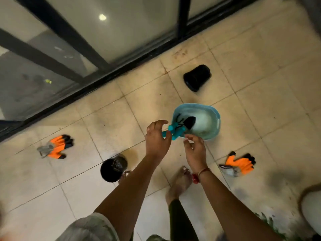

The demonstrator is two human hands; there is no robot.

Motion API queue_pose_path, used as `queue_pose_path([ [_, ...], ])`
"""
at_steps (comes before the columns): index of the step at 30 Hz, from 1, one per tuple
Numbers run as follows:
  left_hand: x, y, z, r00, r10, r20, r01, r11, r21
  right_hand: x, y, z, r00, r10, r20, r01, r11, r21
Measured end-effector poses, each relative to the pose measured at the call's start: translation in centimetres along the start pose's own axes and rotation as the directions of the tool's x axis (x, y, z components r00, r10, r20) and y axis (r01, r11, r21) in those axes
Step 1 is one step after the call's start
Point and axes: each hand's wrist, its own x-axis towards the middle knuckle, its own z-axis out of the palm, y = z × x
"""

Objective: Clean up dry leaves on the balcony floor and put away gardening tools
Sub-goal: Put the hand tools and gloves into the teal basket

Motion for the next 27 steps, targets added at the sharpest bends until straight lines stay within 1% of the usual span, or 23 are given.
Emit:
queue_pose_path([
  [2,1.0,-3.3,-1.8,0.998,0.01,-0.065,-0.011,1.0,-0.021,-0.1,-1.3,4.0,0.994,-0.078,0.08,0.08,0.996,-0.024],
  [5,1.7,-9.2,-4.4,0.99,-0.04,-0.139,0.031,0.997,-0.07,-0.9,-2.7,9.9,0.962,-0.175,0.208,0.191,0.98,-0.06],
  [10,0.9,-20.1,-12.4,0.959,-0.127,-0.252,0.092,0.985,-0.147,-4.2,-6.2,20.8,0.915,-0.229,0.333,0.265,0.962,-0.065],
  [11,0.3,-22.5,-14.6,0.947,-0.151,-0.283,0.115,0.984,-0.139,-5.3,-7.1,23.1,0.904,-0.225,0.363,0.268,0.961,-0.072],
  [13,-0.8,-27.1,-18.6,0.932,-0.153,-0.328,0.136,0.988,-0.073,-7.3,-8.6,27.2,0.887,-0.206,0.414,0.258,0.963,-0.075],
  [15,-1.7,-31.2,-21.7,0.935,-0.137,-0.327,0.146,0.989,0.004,-8.8,-9.6,30.7,0.871,-0.194,0.452,0.258,0.962,-0.084],
  [17,-2.4,-35.1,-23.8,0.932,-0.131,-0.337,0.159,0.986,0.056,-9.9,-10.1,34.7,0.842,-0.204,0.5,0.29,0.952,-0.101],
  [21,-3.1,-40.8,-24.8,0.9,-0.143,-0.411,0.2,0.975,0.099,-10.5,-9.8,41.7,0.771,-0.232,0.593,0.381,0.914,-0.138],
  [24,-3.2,-44.1,-23.6,0.872,-0.23,-0.432,0.285,0.956,0.066,-10.2,-8.6,45.8,0.727,-0.235,0.645,0.447,0.875,-0.185],
  [27,-3.3,-47.2,-21.9,0.865,-0.287,-0.411,0.334,0.942,0.046,-9.2,-7.5,49.0,0.668,-0.223,0.71,0.525,0.818,-0.237],
])
